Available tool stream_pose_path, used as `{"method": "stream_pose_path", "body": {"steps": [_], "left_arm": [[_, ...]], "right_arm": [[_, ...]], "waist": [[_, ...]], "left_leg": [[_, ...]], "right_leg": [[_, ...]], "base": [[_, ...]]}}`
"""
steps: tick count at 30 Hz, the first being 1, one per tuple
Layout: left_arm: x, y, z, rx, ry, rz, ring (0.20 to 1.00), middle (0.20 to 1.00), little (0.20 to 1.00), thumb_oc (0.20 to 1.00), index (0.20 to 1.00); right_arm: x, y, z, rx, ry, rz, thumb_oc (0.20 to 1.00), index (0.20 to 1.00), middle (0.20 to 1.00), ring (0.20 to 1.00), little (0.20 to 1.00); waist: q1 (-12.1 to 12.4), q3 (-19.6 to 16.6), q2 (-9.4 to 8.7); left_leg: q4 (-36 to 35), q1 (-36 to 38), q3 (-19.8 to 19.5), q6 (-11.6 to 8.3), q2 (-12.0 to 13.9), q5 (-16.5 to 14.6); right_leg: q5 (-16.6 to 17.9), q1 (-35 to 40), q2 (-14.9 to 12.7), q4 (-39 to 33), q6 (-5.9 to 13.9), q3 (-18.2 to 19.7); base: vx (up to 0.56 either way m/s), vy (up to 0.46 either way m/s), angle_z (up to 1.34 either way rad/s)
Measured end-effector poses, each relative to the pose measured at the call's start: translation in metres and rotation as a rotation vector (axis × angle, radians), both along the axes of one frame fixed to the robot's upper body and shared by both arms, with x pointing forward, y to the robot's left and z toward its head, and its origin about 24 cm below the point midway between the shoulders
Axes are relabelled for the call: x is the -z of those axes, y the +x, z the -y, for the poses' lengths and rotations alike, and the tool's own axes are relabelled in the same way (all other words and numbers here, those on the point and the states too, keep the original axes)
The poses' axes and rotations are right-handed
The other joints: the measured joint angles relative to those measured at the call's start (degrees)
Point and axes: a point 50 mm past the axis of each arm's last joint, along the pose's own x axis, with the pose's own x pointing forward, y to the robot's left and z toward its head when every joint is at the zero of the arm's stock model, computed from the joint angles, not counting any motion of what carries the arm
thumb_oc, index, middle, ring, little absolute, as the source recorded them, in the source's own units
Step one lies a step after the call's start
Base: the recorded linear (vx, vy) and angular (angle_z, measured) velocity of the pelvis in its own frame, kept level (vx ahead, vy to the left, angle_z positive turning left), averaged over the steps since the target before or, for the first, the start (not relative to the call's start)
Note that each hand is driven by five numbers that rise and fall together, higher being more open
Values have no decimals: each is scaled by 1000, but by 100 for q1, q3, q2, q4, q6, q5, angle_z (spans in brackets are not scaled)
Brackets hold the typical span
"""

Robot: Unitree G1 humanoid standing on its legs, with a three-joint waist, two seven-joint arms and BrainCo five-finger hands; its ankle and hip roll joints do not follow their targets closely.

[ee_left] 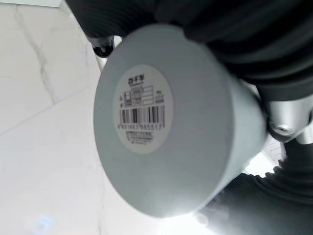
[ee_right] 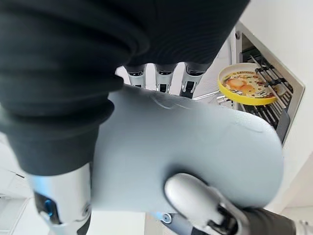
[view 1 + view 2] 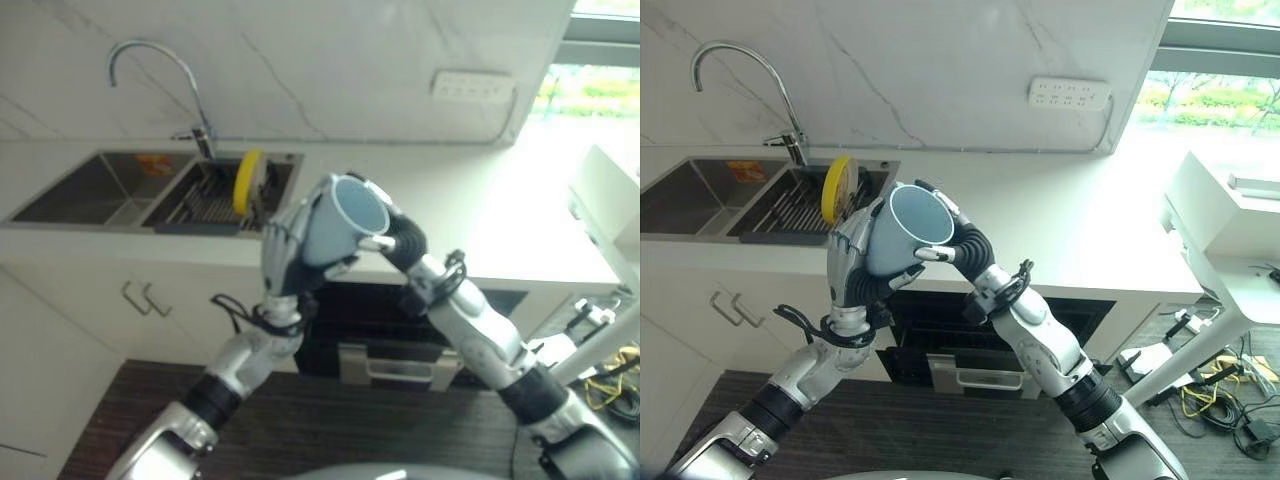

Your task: Place the dishes in the dishwasher.

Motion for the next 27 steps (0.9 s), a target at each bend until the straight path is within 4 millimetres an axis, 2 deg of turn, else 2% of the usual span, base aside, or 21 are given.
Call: {"method": "stream_pose_path", "body": {"steps": [22,27], "left_arm": [[3,-1,1,11,-29,-9,200,200,200,200,200],[4,-1,5,76,-92,-94,200,200,200,200,200]], "right_arm": [[4,0,-7,-44,73,-70,1000,1000,1000,1000,1000],[3,1,-6,-39,76,-67,1000,1000,1000,1000,1000]], "waist": [[110,5,-93],[117,9,-101]], "left_leg": [[1,-57,-131,4,-6,26],[1,-61,-137,4,-8,26]], "right_leg": [[-33,9,-1,0,12,-120],[-44,8,-5,0,18,-125]], "base": [[24,-3,3],[18,-4,1]]}}
